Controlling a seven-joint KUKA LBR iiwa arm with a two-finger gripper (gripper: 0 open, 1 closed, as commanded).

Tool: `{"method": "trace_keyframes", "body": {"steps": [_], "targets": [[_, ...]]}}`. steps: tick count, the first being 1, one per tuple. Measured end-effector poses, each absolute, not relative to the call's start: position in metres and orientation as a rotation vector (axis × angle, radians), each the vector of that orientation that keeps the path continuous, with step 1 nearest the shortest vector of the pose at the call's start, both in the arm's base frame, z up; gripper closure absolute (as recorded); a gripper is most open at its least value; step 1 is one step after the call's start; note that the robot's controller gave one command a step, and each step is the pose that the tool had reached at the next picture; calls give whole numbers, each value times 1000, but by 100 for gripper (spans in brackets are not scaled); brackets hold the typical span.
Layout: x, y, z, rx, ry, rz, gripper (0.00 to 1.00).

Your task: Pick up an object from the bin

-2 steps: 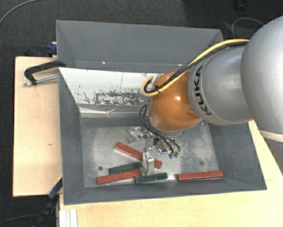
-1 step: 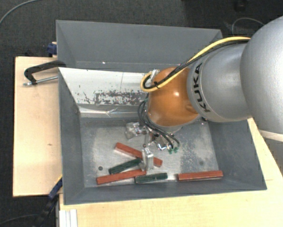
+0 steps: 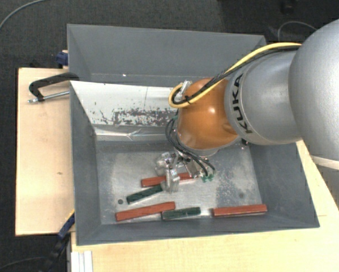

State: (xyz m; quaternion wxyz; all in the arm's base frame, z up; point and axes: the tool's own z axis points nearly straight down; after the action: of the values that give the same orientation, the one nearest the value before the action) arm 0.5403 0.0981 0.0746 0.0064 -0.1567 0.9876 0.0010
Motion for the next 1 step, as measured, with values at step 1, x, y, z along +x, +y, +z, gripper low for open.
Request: {"method": "trace_keyframes", "body": {"steps": [1], "targets": [[538, 98, 72, -492, 3097, 3, 0]]}}
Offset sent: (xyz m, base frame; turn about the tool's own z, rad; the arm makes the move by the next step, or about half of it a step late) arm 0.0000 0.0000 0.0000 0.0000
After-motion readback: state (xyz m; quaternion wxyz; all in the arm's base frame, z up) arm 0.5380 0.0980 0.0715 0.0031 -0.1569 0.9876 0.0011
